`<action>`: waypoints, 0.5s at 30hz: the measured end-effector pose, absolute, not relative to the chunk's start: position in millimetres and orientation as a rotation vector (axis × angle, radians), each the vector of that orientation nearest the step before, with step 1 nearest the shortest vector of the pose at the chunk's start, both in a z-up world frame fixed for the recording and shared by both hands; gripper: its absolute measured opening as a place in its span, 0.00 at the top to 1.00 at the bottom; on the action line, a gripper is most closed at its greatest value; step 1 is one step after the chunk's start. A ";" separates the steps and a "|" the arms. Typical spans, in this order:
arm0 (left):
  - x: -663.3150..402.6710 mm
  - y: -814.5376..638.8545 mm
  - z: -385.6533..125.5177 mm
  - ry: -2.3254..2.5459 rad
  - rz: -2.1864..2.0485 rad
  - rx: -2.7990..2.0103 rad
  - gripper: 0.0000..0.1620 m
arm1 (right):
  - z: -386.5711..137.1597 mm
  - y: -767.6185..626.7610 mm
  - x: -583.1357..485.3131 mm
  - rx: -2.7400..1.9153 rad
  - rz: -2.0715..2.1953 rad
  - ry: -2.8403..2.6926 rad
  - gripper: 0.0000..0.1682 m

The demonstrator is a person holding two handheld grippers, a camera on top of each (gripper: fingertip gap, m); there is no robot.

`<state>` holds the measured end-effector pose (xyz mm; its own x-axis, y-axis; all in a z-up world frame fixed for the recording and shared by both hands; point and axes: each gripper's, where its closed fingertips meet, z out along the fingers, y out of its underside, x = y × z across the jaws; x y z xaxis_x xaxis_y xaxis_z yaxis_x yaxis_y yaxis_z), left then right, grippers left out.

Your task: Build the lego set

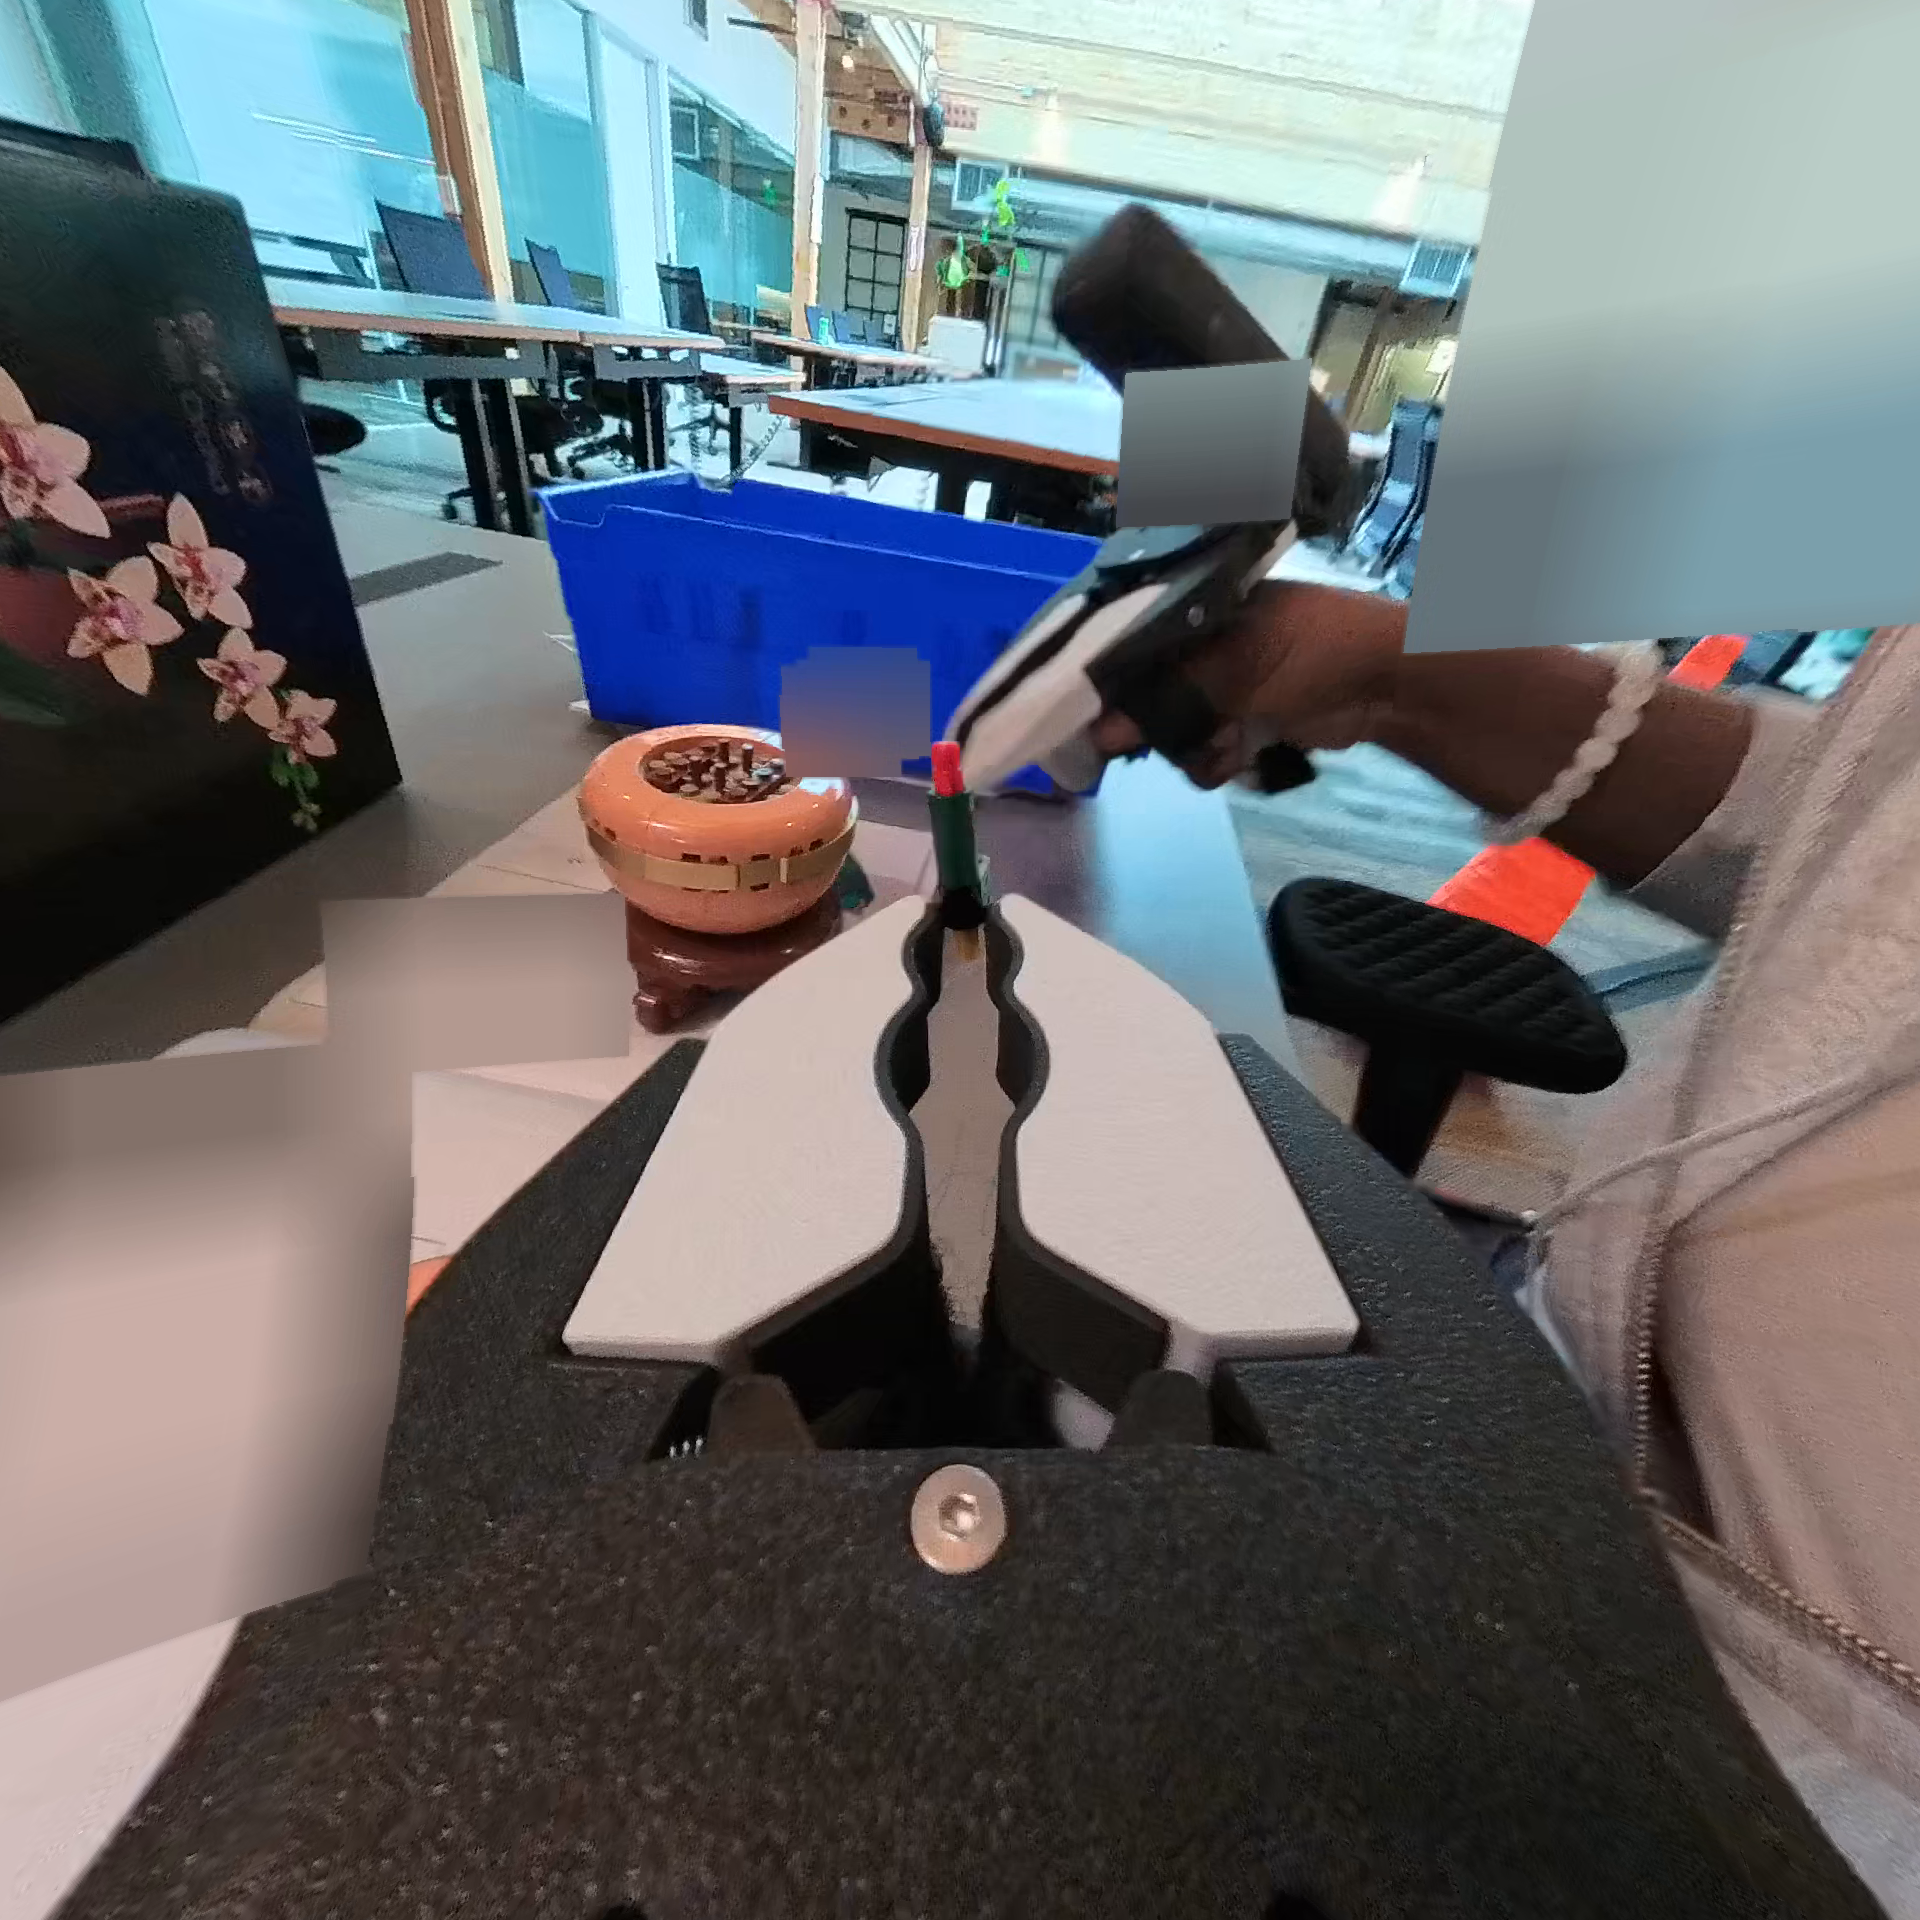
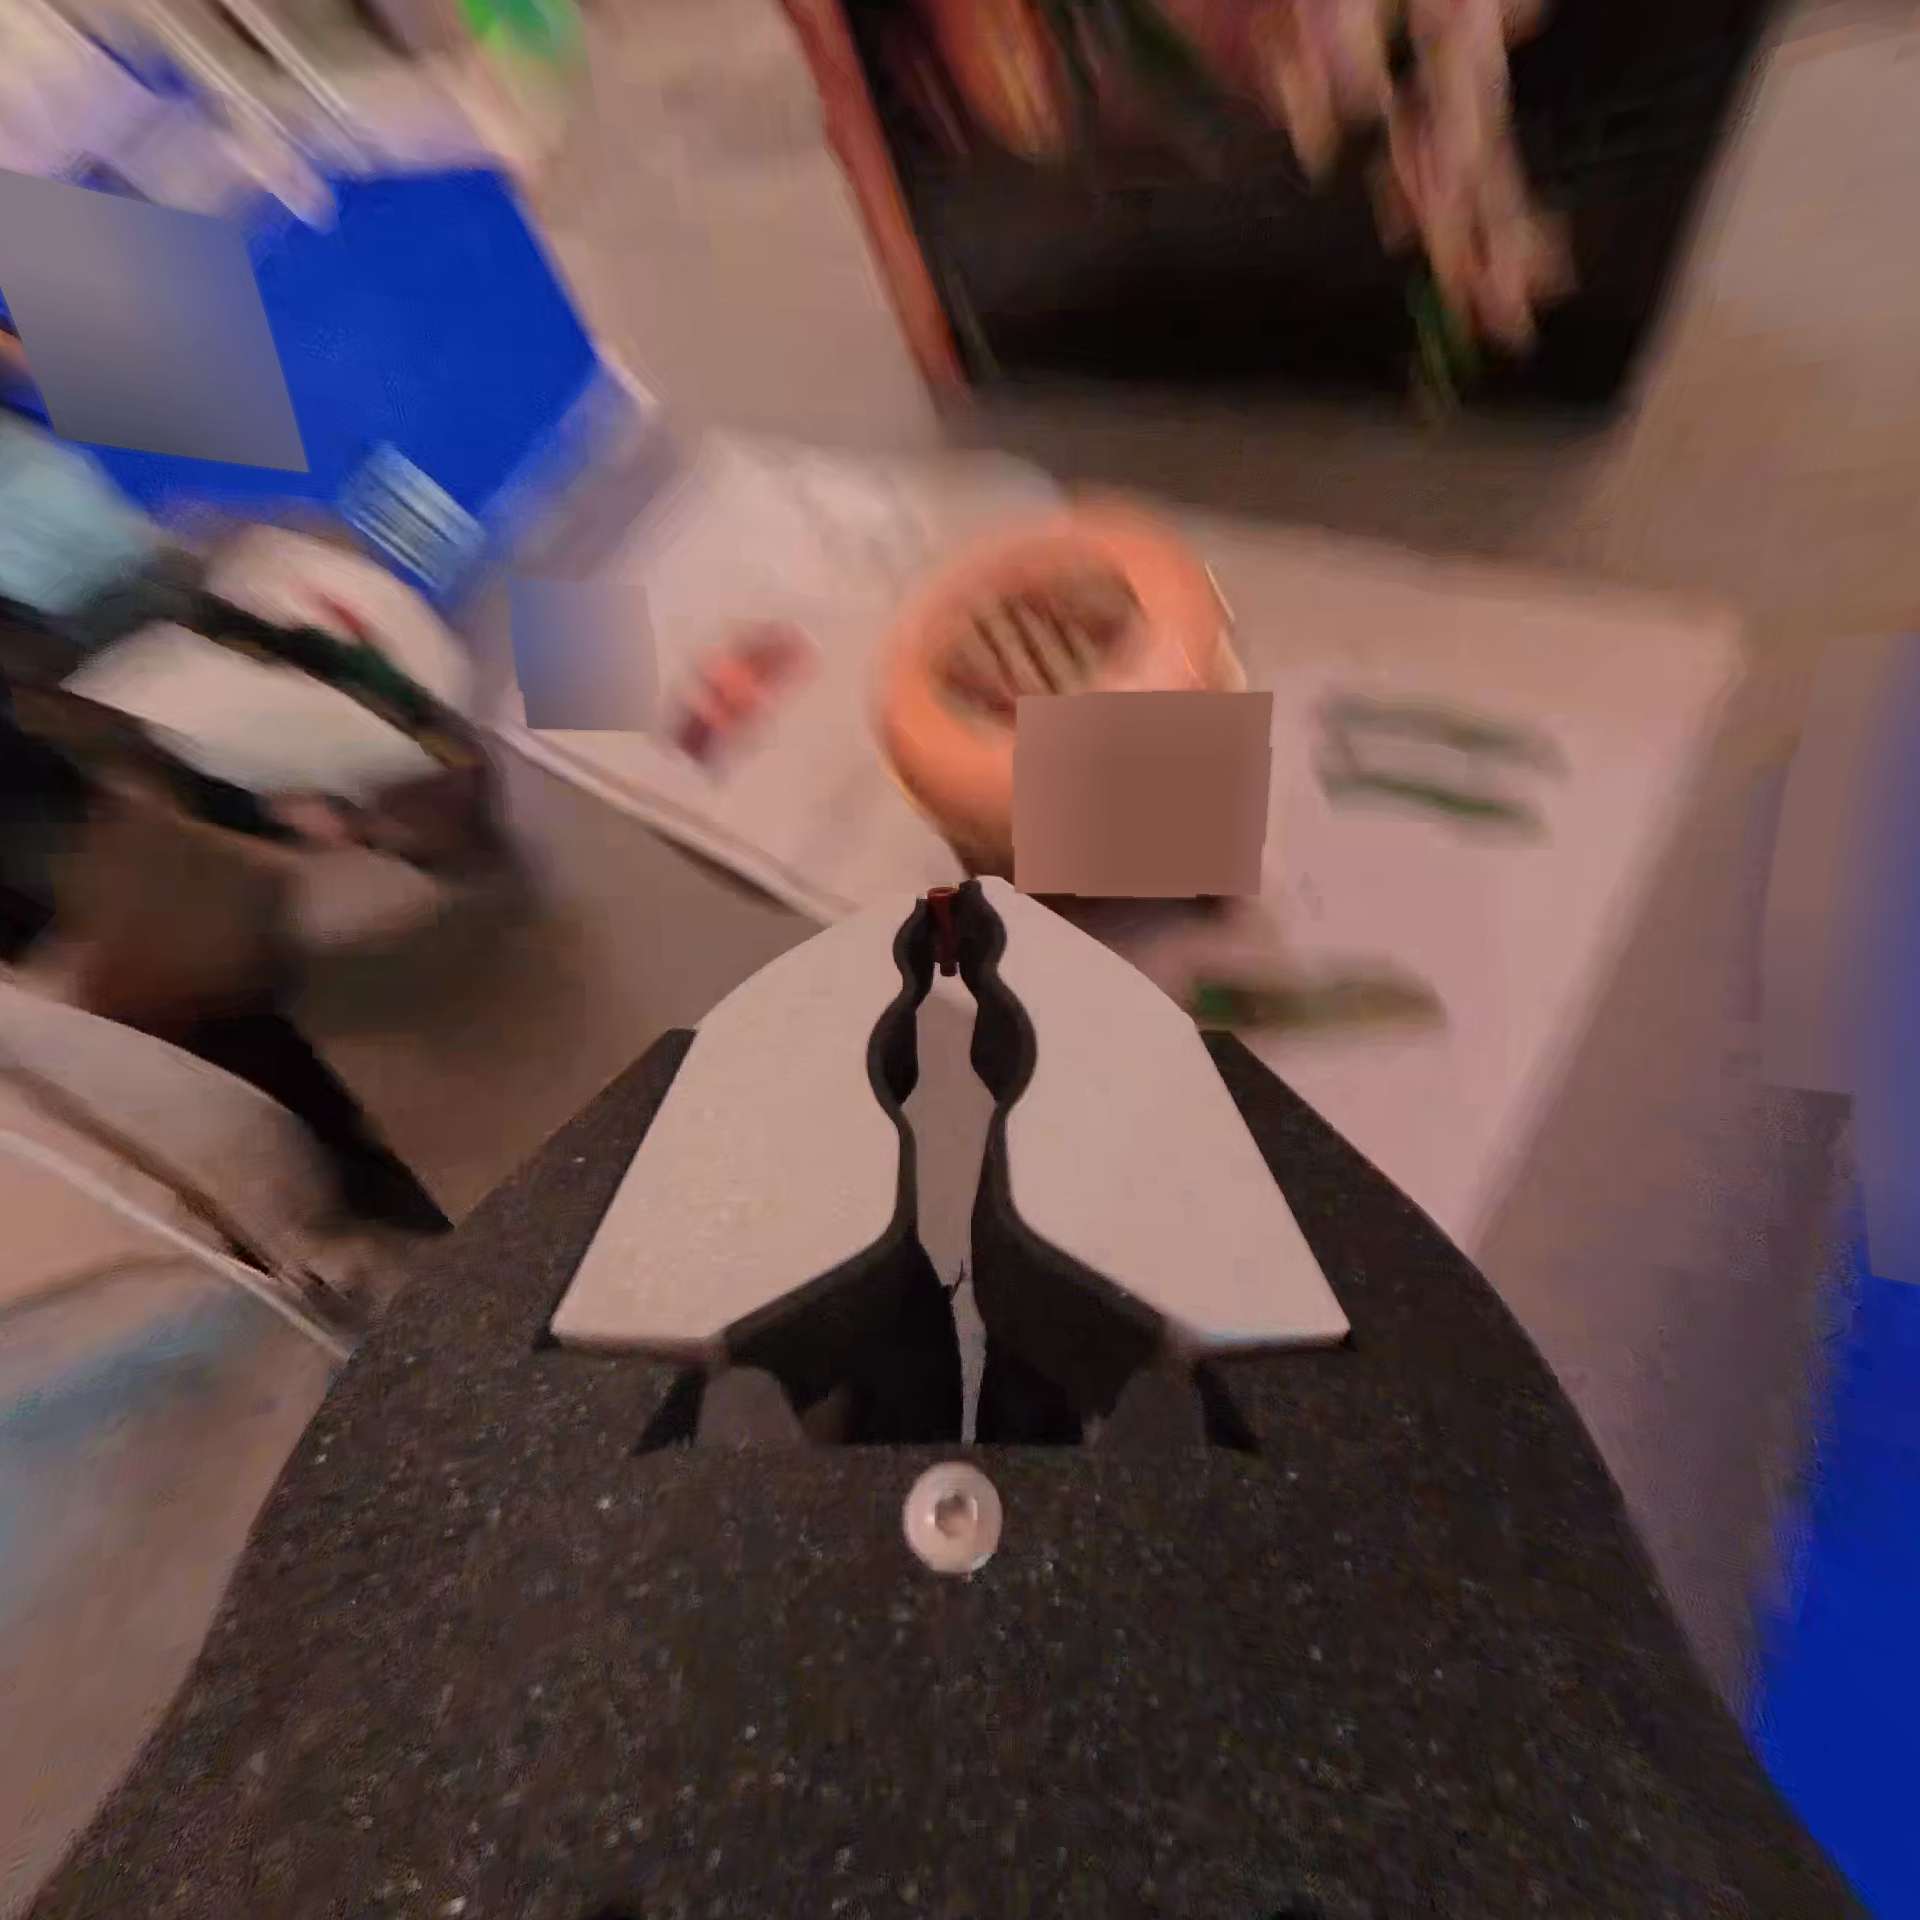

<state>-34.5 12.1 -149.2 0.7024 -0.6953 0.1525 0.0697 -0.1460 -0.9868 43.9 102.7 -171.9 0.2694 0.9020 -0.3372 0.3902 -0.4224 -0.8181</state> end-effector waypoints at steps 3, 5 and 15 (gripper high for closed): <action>-31.7 10.2 -140.9 0.460 -0.862 -1.546 0.96 | -112.2 81.6 11.1 -1.546 1.512 -1.007 0.97; -30.5 9.7 -137.8 0.445 -0.903 -1.525 0.96 | -81.4 62.6 -3.3 -1.295 1.744 -0.919 0.98; -25.0 -10.5 -104.9 0.486 -0.947 -1.354 0.96 | -77.3 -5.4 -37.7 -1.005 1.994 -1.019 0.98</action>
